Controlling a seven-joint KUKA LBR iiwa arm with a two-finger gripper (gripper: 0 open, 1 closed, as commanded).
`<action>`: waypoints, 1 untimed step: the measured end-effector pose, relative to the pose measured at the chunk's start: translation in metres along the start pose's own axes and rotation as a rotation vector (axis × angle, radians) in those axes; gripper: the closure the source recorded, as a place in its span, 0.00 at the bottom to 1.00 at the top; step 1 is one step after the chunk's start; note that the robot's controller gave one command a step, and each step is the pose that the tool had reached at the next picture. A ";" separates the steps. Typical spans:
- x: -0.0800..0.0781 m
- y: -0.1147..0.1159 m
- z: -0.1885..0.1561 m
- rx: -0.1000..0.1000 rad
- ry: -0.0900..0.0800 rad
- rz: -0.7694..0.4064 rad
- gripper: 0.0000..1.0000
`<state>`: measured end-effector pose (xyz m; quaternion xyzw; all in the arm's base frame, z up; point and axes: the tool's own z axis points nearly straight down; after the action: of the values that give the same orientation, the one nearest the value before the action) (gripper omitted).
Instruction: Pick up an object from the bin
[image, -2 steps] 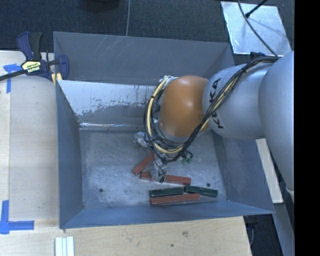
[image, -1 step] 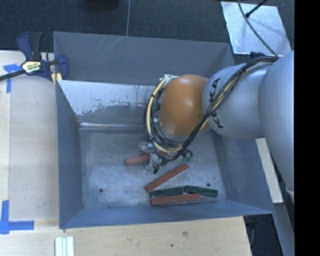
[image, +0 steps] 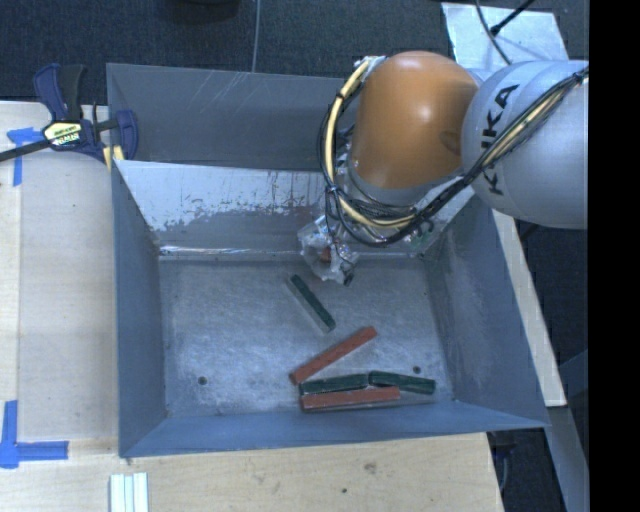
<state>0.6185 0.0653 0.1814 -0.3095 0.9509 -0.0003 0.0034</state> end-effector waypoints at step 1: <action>0.001 0.001 0.001 -0.002 0.003 0.001 0.00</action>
Offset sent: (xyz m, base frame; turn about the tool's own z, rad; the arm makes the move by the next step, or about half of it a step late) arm 0.0000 0.0000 0.0000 0.0000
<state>0.6177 0.0653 0.1800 -0.3088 0.9511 0.0004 0.0017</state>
